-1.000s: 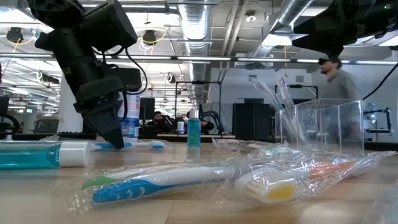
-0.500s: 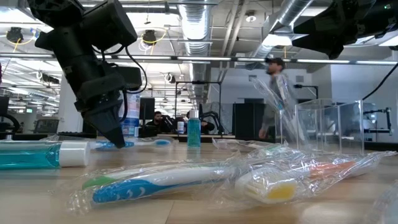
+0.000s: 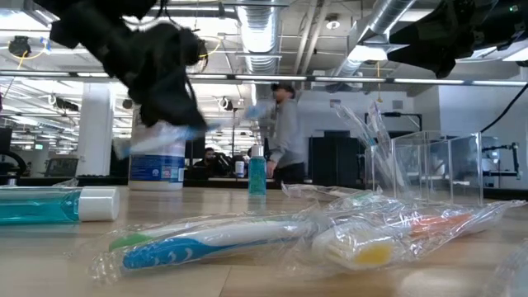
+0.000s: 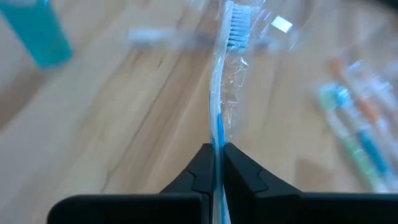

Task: Pick & Place toothbrushing station
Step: Put the blue toothbrush into the transparent organizer

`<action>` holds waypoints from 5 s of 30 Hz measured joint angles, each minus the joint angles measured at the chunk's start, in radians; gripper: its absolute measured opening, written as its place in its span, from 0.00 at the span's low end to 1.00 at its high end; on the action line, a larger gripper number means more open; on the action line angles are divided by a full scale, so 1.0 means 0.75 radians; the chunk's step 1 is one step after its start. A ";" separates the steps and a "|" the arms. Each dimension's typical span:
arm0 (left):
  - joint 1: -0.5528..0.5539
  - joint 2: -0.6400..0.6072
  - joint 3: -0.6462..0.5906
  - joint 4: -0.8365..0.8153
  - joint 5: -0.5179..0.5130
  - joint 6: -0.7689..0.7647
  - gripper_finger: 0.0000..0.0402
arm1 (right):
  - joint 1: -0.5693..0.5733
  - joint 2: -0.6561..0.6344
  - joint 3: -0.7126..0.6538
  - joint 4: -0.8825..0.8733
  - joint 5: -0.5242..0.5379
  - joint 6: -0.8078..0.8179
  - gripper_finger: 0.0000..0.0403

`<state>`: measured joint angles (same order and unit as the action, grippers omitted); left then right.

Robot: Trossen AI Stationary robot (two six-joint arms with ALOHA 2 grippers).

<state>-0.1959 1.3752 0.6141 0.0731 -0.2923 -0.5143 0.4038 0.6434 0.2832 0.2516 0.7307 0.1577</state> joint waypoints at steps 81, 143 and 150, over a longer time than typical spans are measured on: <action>0.181 0.768 0.698 1.214 0.294 0.618 0.02 | -0.002 0.348 0.000 0.729 -0.185 -0.247 0.50; 0.181 0.744 0.676 1.181 0.292 0.610 0.19 | 0.021 0.277 0.000 0.640 -0.305 -0.280 0.00; 0.182 0.533 0.500 1.167 0.283 0.610 0.19 | 0.100 0.203 0.000 0.566 -0.212 -0.290 0.00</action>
<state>-0.0597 1.7748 0.9890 0.9485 -0.0797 -0.0570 0.4785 0.7959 0.2829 0.6764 0.5719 -0.0600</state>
